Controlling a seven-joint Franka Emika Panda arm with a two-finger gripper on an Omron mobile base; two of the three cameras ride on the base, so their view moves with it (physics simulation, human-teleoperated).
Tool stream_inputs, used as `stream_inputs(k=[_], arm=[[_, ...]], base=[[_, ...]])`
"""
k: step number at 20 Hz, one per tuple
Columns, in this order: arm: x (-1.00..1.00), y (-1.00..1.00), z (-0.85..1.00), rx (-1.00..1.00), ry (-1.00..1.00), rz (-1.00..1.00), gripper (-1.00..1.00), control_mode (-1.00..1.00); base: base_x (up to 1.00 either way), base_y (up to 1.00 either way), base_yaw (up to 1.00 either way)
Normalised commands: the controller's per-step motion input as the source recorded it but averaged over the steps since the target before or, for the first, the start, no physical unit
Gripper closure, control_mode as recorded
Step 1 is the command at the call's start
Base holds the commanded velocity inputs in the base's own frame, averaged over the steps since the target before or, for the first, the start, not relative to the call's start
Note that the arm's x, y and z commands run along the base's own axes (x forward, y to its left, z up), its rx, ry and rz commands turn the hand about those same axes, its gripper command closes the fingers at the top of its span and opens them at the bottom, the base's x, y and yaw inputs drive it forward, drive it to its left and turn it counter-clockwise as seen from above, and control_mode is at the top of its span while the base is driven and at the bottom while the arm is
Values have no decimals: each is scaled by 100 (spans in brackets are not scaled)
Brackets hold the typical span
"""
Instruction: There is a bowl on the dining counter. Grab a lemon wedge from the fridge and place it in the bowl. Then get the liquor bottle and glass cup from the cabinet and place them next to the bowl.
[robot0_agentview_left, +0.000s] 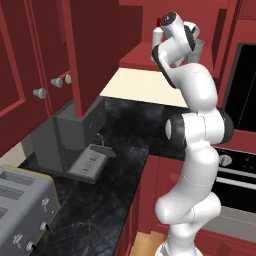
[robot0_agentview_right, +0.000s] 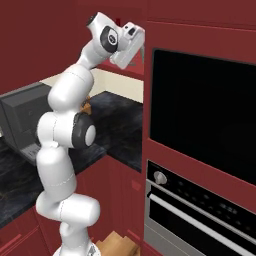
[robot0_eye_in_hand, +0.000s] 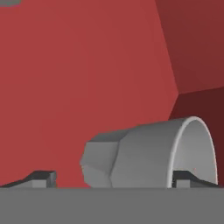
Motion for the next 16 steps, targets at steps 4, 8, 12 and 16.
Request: stream_inputs(k=[4, 8, 12, 16], arm=[[-11, 7, -19, 0, 5, 0, -100, -100], [0, 0, -20, 0, 5, 0, -100, -100], [0, 0, -11, 0, 4, 0, 100, -100], [0, 0, 0, 0, 0, 0, 100, -100]], base=[[0, 0, 0], [0, 0, 0], [0, 0, 0], [0, 0, 0]])
